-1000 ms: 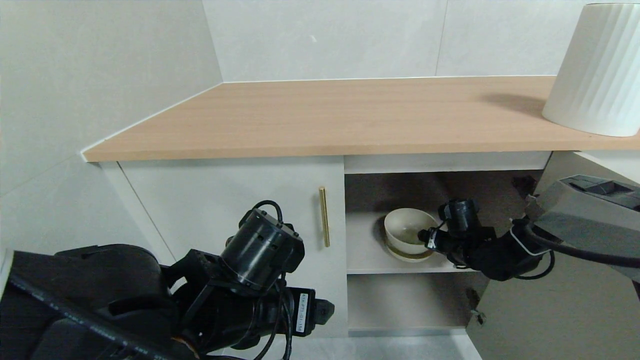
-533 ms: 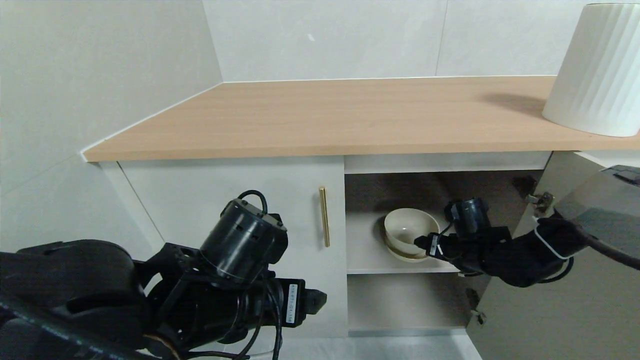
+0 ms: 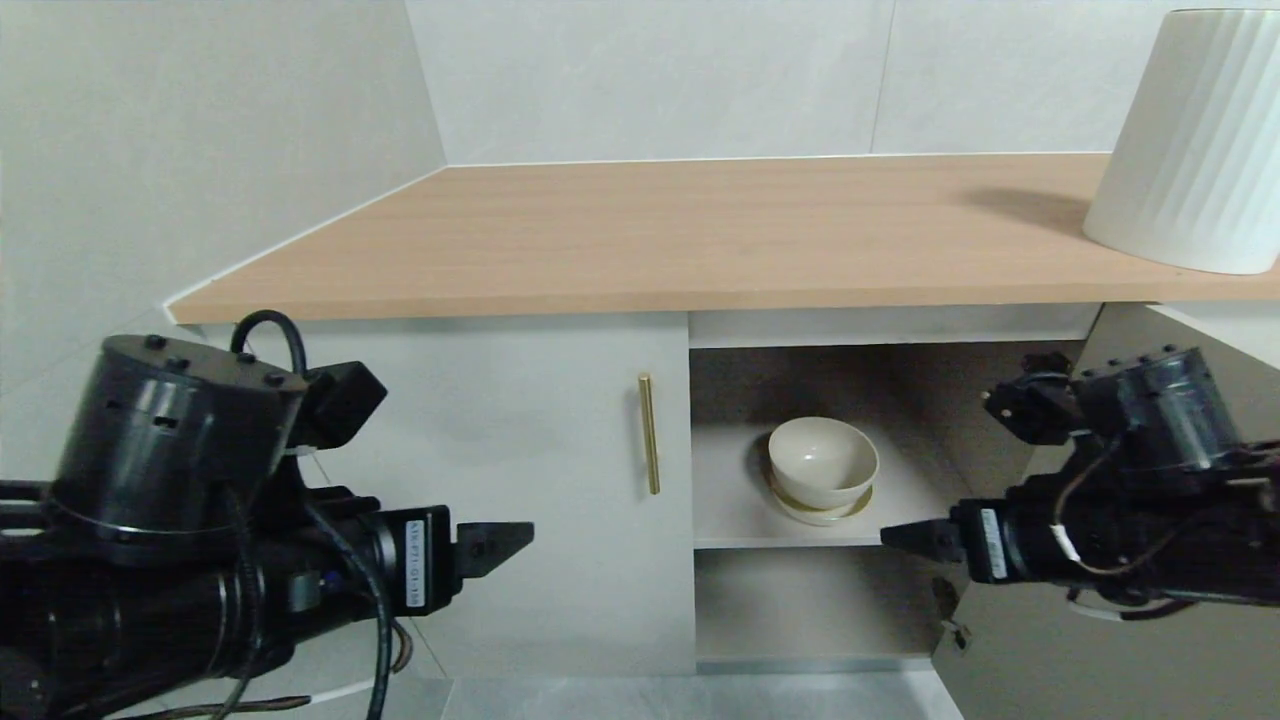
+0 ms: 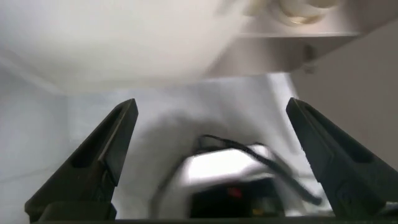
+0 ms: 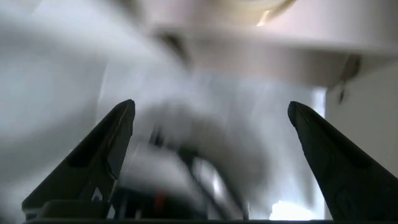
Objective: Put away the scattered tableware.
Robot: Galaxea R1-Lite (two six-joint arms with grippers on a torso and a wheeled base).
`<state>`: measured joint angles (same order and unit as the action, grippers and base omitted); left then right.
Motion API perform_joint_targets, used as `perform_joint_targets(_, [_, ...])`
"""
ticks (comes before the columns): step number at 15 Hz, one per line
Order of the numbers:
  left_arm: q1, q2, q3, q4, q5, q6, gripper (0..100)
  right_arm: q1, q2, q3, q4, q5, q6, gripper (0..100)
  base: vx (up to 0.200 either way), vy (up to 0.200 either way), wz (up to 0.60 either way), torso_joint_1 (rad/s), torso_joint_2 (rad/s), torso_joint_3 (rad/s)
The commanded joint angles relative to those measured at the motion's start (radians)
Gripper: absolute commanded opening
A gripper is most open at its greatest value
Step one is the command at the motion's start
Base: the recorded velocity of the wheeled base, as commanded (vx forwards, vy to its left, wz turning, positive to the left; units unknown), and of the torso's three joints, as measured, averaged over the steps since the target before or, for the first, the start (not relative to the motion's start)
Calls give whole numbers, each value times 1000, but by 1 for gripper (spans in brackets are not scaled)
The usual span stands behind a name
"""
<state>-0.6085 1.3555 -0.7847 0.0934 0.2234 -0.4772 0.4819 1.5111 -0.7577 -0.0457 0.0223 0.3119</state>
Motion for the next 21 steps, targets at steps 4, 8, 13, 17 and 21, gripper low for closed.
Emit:
perform_joint_targets(4, [81, -115, 21, -24, -3, 58, 100, 35, -376, 57, 225, 48, -2, 100, 0, 0, 0, 0, 0, 0])
perform_joint_targets(8, [81, -108, 28, -57, 2, 75, 100, 35, -342, 93, 225, 48, 1, 100, 0, 0, 0, 0, 0, 0])
perform_joint_targets(13, [81, -110, 30, -55, 5, 75, 100, 35, -331, 98, 227, 45, 1, 100, -120, 0, 0, 4, 0, 3])
perform_joint_targets(17, [81, -110, 33, -55, 4, 74, 100, 35, -331, 103, 231, 42, -1, 100, -200, 0, 0, 2, 2, 5])
perform_joint_targets(21, [79, -108, 38, -55, 2, 74, 100, 35, -331, 104, 233, 36, -1, 100, -200, 0, 0, 2, 1, 0])
